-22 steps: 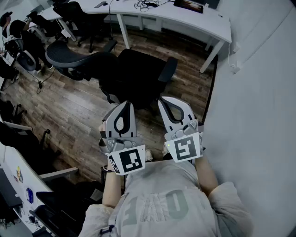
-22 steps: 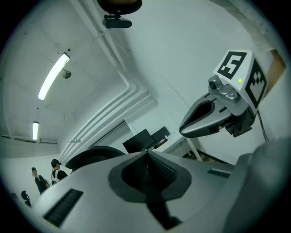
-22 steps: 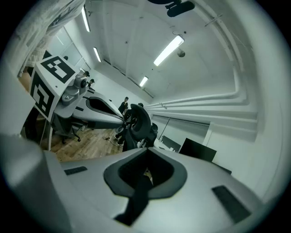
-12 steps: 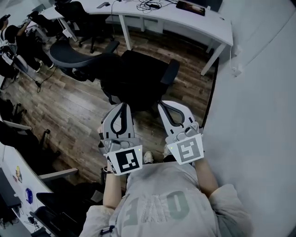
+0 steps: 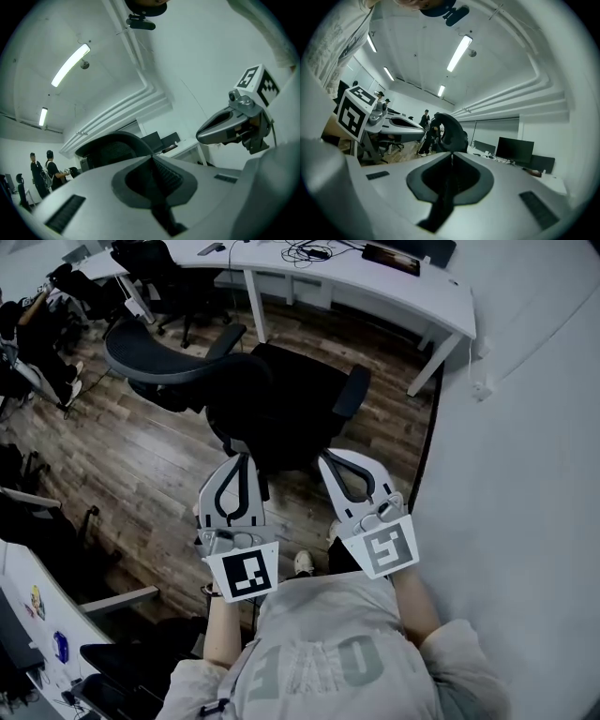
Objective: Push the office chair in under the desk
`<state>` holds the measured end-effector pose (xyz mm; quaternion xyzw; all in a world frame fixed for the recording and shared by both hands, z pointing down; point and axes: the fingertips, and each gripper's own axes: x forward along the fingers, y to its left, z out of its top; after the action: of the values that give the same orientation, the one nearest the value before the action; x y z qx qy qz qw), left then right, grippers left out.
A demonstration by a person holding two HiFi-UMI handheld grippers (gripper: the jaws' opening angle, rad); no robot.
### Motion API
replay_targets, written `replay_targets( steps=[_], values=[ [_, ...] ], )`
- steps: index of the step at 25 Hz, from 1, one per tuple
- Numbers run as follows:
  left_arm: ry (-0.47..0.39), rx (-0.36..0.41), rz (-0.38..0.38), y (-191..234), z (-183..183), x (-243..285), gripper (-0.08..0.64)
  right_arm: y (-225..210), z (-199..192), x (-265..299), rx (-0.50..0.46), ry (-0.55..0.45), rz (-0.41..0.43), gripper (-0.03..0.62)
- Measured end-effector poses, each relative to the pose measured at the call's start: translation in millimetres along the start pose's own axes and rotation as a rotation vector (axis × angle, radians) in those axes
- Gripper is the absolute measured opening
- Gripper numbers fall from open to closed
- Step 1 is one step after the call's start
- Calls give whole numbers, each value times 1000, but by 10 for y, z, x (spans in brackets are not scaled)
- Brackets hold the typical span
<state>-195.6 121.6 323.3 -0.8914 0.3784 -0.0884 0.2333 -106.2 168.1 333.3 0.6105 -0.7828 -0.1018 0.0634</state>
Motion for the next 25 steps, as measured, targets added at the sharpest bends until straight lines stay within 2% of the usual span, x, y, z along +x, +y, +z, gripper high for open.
replay_targets(
  steps=[6, 11, 17, 21, 25],
  values=[
    [-7, 1, -5, 39, 10, 340, 15, -333, -127, 230, 30, -1, 14, 21],
    [37, -13, 17, 9, 70, 789, 15, -798, -192, 565, 69, -48, 71, 21],
    [82, -52, 76, -12, 54, 1193, 15, -1162, -237, 1168, 82, -91, 229, 21],
    [71, -61, 126, 12, 31, 1268, 15, -1103, -165, 1451, 83, -119, 347, 21],
    [66, -105, 130, 20, 26, 1320, 15, -937, -178, 1549, 77, -104, 426, 21]
  ],
)
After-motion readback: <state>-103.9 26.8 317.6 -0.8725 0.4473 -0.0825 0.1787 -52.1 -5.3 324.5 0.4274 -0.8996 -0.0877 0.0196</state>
